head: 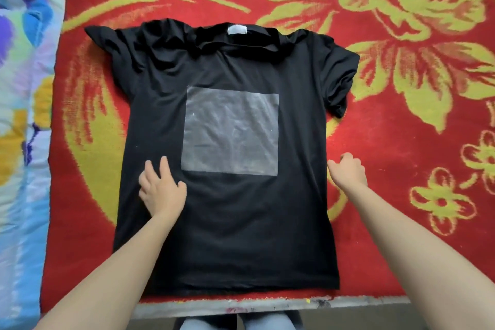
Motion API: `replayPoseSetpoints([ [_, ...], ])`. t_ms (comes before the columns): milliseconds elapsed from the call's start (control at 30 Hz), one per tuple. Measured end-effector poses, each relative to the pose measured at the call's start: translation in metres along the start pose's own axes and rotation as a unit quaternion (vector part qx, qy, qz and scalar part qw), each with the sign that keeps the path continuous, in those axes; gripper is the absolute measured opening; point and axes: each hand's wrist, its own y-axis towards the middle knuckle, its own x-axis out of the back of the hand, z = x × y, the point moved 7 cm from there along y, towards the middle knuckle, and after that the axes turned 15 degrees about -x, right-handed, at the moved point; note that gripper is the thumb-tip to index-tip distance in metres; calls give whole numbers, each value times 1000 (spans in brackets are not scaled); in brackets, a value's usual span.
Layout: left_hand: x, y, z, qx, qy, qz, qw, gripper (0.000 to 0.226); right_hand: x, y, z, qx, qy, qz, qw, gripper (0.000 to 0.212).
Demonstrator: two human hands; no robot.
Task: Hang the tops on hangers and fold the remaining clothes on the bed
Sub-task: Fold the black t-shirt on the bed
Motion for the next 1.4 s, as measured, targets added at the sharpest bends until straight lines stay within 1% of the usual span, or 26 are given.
replayPoseSetpoints([
  [167,-6,70,-69,-128,63,8,990,74,32,51,66,34,128,11,991,45],
  [233,-5,97,-91,-169,85,9,982,77,45,75,86,17,198,23,980,46],
  [300,-2,120,-109,-208,123,16,970,83,52,97,96,-24,299,43,953,41],
  [367,-3,140,-123,-246,213,48,944,92,54,111,102,-70,393,69,914,20],
  [433,-6,154,-129,-260,270,96,922,100,52,117,111,-86,442,90,888,23],
  [500,-11,164,-134,-255,281,143,914,104,49,123,122,-99,446,112,882,29],
  [600,-15,168,-137,-248,280,188,908,104,58,131,130,-94,441,133,882,16],
  [667,-15,170,-138,-247,281,201,905,104,79,144,125,-62,470,82,877,28],
  [700,-14,170,-138,-247,279,205,905,105,89,146,121,-40,492,48,868,29],
  [767,-15,169,-138,-246,280,213,903,105,97,148,112,-6,544,42,838,28],
  [833,-15,169,-138,-246,284,216,901,104,92,151,107,-2,605,113,788,23],
  [900,-16,171,-140,-247,287,219,899,104,96,154,104,0,640,168,750,29],
  [933,-16,171,-140,-248,287,221,898,104,103,158,100,-9,663,163,730,31],
  [967,-16,171,-140,-248,288,224,898,104,112,163,92,-30,694,136,706,33],
  [1000,-16,172,-139,-247,289,226,897,105,120,168,80,-59,718,92,688,37],
  [1033,-16,172,-139,-247,291,226,896,106,128,171,68,-81,726,40,681,40],
  [1067,-17,172,-138,-247,293,227,896,106,136,174,57,-93,710,-20,697,42],
  [1100,-17,173,-138,-247,293,228,895,106,143,173,48,-100,655,-81,744,41],
  [1133,-17,173,-138,-246,293,230,895,106,149,173,44,-99,560,-136,811,39],
  [1167,-17,173,-138,-245,294,231,895,106,150,173,44,-99,445,-169,874,38],
  [1200,-17,173,-138,-245,295,231,894,106,148,172,46,-101,339,-182,918,42],
  [1233,-17,173,-139,-246,296,230,894,107,146,167,53,-94,262,-183,943,45],
  [1267,-17,174,-140,-248,297,229,893,107,145,161,65,-55,204,-199,957,47],
  [1300,-17,173,-140,-249,298,229,893,107,144,152,82,15,147,-226,963,48],
  [1367,-17,174,-141,-250,298,228,893,106,128,134,120,187,4,-251,950,47],
  [1400,-16,174,-141,-251,297,227,893,106,113,128,135,238,-63,-234,941,47],
])
